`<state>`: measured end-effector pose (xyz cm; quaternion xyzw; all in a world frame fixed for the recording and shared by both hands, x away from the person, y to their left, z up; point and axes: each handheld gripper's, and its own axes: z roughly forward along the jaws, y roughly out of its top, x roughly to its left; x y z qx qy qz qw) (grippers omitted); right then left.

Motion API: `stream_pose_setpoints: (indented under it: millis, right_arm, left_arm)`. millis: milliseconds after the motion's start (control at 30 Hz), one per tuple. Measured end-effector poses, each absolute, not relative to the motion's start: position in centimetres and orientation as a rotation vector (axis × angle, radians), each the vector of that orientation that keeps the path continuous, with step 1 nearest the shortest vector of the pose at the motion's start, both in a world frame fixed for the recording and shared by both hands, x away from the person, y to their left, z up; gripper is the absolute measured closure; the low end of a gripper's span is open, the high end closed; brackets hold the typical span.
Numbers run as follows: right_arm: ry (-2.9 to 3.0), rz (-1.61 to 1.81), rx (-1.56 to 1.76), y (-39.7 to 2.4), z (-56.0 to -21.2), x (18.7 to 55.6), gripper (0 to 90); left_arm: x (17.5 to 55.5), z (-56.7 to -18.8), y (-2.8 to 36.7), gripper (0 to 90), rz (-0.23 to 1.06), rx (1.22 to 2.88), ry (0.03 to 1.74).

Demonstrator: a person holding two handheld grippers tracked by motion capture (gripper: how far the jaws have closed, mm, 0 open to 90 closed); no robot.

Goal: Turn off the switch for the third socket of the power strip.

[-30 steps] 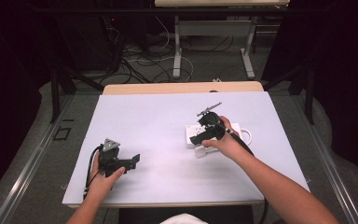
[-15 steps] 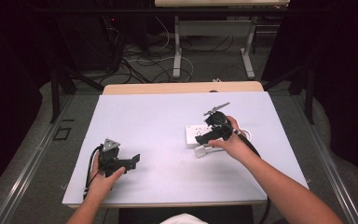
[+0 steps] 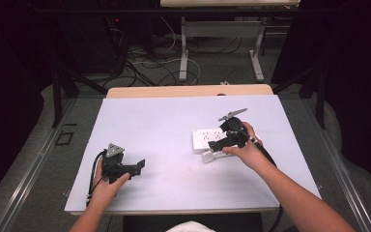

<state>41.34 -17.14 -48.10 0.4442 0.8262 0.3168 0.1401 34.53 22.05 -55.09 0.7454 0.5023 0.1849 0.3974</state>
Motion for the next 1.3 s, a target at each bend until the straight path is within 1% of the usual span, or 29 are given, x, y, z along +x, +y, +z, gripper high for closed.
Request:
stream_pose_setpoints:
  millis: [533,1300]
  right_arm:
    - [2.344,0.947,1.272,-19.2,-48.1,39.9,0.0]
    - [2.255,1.037,1.319,-24.0,-49.2,37.6,0.0]
  left_arm:
    - [34.5,-55.1,22.0,0.5,0.469,1.889,1.272]
    - [34.5,-55.1,21.9,0.5,0.465,1.894,1.274]
